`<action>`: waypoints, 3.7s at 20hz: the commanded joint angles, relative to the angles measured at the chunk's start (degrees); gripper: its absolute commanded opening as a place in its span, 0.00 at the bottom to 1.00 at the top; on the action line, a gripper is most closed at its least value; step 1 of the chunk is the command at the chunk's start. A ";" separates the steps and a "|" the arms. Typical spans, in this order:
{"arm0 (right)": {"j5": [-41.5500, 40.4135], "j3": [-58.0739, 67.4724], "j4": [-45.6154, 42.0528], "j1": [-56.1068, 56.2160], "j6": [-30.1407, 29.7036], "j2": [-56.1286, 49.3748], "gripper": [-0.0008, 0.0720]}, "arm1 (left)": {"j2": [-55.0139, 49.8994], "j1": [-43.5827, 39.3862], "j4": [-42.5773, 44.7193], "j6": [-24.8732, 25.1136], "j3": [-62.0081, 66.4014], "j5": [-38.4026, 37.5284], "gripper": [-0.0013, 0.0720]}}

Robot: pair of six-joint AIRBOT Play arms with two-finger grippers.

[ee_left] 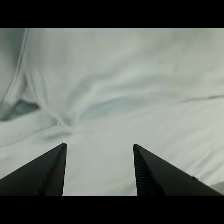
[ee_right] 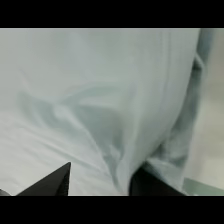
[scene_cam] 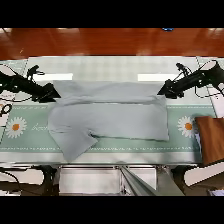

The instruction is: Fold the shirts.

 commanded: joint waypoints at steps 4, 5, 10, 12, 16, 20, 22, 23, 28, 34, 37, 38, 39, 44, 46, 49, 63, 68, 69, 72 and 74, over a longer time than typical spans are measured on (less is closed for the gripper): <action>1.27 -2.01 -8.22 -6.40 3.48 10.67 0.58 | 6.69 4.87 4.68 -1.92 0.17 -6.51 0.72; 0.35 -5.22 -12.55 -8.22 6.43 14.34 0.58 | 9.05 6.91 7.13 -3.37 -2.29 -6.38 0.72; -10.93 -34.88 -4.37 -12.26 0.50 33.75 0.58 | 21.20 18.75 6.14 -4.09 -25.40 -1.90 0.71; -12.63 -43.87 2.56 -12.26 -2.21 39.91 0.58 | 25.53 21.97 0.35 -4.33 -32.57 2.45 0.71; -12.48 -52.65 8.90 -12.26 -5.46 47.10 0.58 | 26.95 21.66 -0.35 -3.72 -39.85 3.28 0.71; -11.72 -53.00 9.11 -12.26 -5.86 47.58 0.58 | 26.95 18.75 -0.57 -4.04 -44.33 6.08 0.71; -12.17 -53.00 9.44 -12.26 -5.84 47.58 0.58 | 26.95 16.24 -2.60 -3.89 -46.05 8.17 0.71; -12.76 -52.98 9.73 -12.26 -6.03 47.58 0.58 | 26.93 14.21 -3.65 -3.04 -46.62 9.03 0.71; -15.15 -52.17 6.45 -20.15 -4.92 47.58 0.58 | 26.18 7.32 -3.08 -1.31 -44.63 9.99 0.04; -7.67 -57.20 -5.42 -22.43 2.36 47.45 0.58 | 26.21 7.48 -2.93 -0.04 -40.81 8.74 0.04; -11.21 -58.34 -4.79 -17.62 2.23 45.72 0.58 | 26.18 7.45 -2.91 -0.04 -40.81 9.05 0.04; -12.28 -58.34 -3.50 -16.17 2.19 43.98 0.58 | 26.18 7.45 -2.93 -0.04 -40.81 9.05 0.04; -13.40 -58.34 -2.14 -14.64 1.99 41.66 0.58 | 26.18 7.45 -2.93 -0.04 -40.81 9.05 0.04; -18.05 -56.28 12.55 -8.87 -6.97 33.16 0.27 | 26.18 7.48 -2.93 -0.04 -40.79 9.53 0.04; -14.88 -52.48 13.31 -8.35 -10.21 32.96 0.04 | 26.21 7.52 -2.91 0.17 -40.37 9.25 0.04; -11.98 -45.64 11.02 -8.35 -9.05 34.32 0.04 | 26.18 7.52 -2.93 0.66 -36.02 9.42 0.04; -12.48 -16.87 18.82 -8.22 -10.93 12.63 0.04 | -3.41 -2.71 -11.04 -4.35 6.64 13.33 0.04; -13.55 -12.26 21.62 -8.20 -11.04 7.08 0.04 | -11.17 -2.97 -11.04 -6.99 15.08 12.44 0.04; -14.34 -12.26 22.56 -7.80 -11.30 6.38 0.04 | -11.85 -2.97 -11.04 -6.95 15.15 12.39 0.04; -18.16 -12.26 22.45 -5.68 -11.41 5.03 0.58 | -12.87 -2.97 -11.04 -6.97 15.17 11.04 0.56; -17.92 -11.47 22.40 -5.40 -10.78 5.03 0.58 | -12.72 -2.05 -10.10 -6.95 16.94 7.56 0.71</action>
